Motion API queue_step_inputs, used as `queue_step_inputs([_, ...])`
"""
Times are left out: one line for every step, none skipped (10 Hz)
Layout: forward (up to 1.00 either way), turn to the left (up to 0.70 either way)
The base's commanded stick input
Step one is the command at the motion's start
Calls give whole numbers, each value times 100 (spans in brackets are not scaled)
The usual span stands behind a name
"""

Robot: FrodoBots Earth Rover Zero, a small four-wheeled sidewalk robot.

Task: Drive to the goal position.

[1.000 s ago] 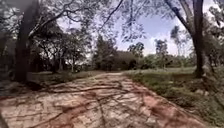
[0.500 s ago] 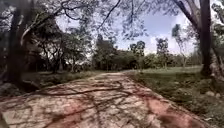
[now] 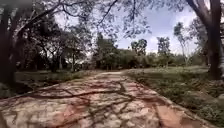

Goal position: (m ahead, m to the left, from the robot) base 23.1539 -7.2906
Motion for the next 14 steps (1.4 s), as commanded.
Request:
queue_step_inputs([70,0])
queue_step_inputs([70,0])
queue_step_inputs([70,0])
queue_step_inputs([70,0])
queue_step_inputs([70,0])
queue_step_inputs([70,0])
queue_step_inputs([70,0])
queue_step_inputs([70,0])
queue_step_inputs([70,0])
queue_step_inputs([70,0])
queue_step_inputs([70,0])
queue_step_inputs([70,0])
queue_step_inputs([70,0])
queue_step_inputs([70,0])
